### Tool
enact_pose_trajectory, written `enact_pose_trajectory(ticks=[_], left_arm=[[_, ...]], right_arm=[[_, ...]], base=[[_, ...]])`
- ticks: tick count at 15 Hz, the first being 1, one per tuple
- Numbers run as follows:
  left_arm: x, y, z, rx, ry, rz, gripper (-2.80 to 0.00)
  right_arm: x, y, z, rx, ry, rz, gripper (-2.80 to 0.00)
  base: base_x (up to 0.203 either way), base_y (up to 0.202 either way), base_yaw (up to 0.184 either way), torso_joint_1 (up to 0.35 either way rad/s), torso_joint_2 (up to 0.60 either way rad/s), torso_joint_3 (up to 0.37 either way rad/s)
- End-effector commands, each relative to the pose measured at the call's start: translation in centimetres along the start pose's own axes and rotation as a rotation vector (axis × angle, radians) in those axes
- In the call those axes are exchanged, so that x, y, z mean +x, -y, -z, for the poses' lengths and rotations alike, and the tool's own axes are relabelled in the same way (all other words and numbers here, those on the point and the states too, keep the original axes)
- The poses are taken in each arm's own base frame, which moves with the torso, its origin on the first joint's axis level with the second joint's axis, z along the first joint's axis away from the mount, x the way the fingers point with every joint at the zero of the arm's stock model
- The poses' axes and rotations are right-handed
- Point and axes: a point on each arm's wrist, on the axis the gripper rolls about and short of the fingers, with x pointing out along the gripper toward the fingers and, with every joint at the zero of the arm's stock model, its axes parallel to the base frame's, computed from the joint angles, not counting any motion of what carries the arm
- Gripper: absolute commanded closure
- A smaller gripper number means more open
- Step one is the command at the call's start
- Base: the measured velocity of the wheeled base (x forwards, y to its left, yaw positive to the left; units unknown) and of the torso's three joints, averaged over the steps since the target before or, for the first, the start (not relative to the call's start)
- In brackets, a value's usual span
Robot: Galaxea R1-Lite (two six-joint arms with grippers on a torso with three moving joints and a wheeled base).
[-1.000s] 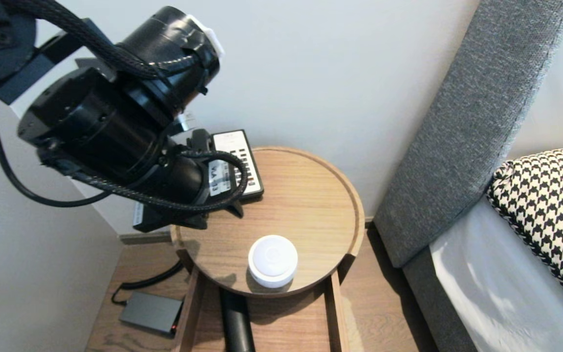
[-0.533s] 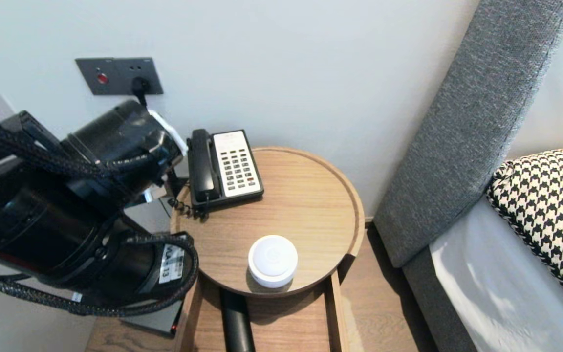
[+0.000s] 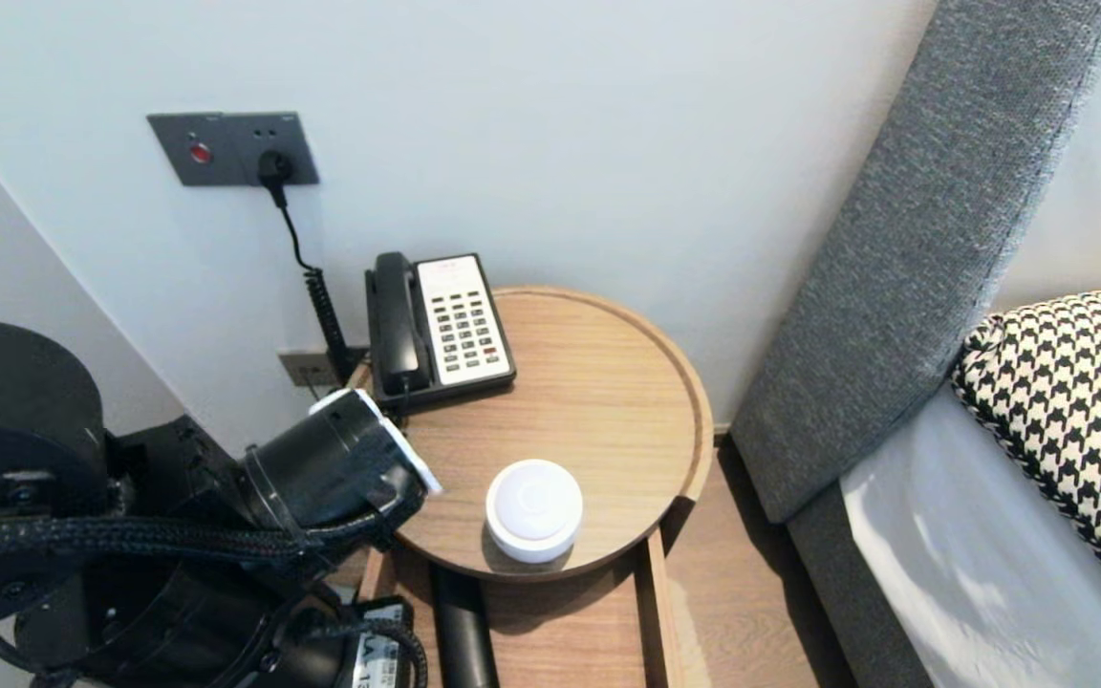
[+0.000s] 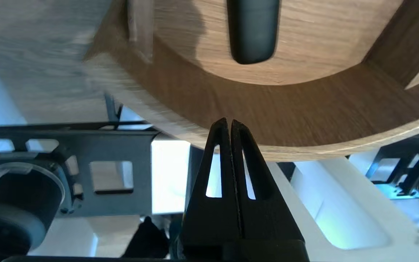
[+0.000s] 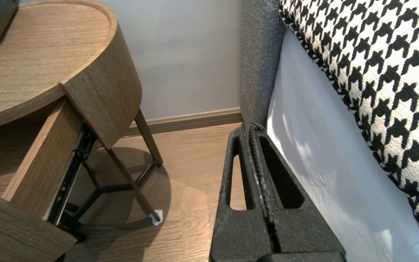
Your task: Take the remote control out of the drawer one by one and place them on the table
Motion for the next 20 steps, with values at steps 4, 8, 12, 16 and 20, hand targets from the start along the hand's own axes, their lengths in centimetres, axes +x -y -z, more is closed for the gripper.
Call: enact_pose_trajectory(ticks=[4, 8, 12, 16, 20], left_arm=[[3.8, 0.8, -0.2, 0.003, 0.025, -0.016, 0.0], [5.5, 1.3, -0.7, -0.008, 0.031, -0.022, -2.8], [6.0, 1.3, -0.9, -0.019, 0.037, -0.022, -2.8], [8.2, 2.1, -1.5, -0.026, 0.074, 0.003, -2.8], [9.6, 2.9, -2.0, -0.03, 0.115, 0.017, -2.8]], right_arm=[[0.2, 0.0, 0.7, 0.0, -0.026, 0.0, 0.0], [0.2, 0.0, 0.7, 0.0, -0.026, 0.0, 0.0], [0.2, 0.0, 0.7, 0.0, -0.026, 0.0, 0.0], [0.2, 0.0, 0.7, 0.0, -0.026, 0.0, 0.0], [0.2, 0.0, 0.7, 0.0, -0.026, 0.0, 0.0]], base=[[0.0, 0.0, 0.0, 0.0, 0.0, 0.0], [0.0, 0.0, 0.0, 0.0, 0.0, 0.0], [0.0, 0.0, 0.0, 0.0, 0.0, 0.0], [0.0, 0.0, 0.0, 0.0, 0.0, 0.0], [0.0, 0.0, 0.0, 0.0, 0.0, 0.0]])
